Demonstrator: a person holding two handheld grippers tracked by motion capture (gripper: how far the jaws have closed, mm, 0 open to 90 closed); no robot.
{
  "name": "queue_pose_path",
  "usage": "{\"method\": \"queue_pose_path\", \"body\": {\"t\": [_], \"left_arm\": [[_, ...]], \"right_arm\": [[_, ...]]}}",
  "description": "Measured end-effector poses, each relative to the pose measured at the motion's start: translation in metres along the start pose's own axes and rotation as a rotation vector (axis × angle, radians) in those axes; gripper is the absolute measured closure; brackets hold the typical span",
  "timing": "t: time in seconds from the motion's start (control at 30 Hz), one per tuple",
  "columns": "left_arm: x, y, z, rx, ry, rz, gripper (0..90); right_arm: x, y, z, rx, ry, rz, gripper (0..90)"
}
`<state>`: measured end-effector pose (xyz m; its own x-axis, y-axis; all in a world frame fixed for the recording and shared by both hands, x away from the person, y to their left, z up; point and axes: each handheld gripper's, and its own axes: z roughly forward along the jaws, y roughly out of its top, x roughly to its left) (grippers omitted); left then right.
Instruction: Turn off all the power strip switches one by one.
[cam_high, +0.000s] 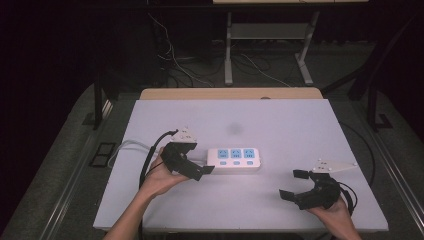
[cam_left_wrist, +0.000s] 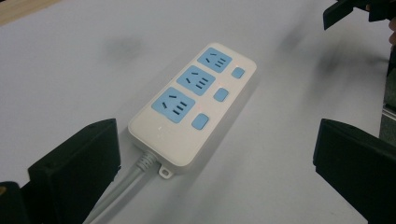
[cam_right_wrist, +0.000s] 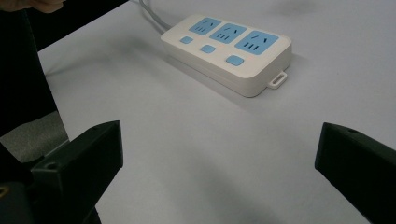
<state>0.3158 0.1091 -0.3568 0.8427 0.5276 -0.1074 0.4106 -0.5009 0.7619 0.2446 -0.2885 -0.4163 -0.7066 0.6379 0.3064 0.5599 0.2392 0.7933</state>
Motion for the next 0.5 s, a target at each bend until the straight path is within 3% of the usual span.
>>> {"method": "queue_pose_path", "body": {"t": [0.5], "left_arm": [[0.004, 0.018, 0.014, 0.04, -0.014, 0.041, 0.0]], "right_arm": [[0.0, 0.0, 0.0, 0.002, 0.0, -0.002, 0.9]]}}
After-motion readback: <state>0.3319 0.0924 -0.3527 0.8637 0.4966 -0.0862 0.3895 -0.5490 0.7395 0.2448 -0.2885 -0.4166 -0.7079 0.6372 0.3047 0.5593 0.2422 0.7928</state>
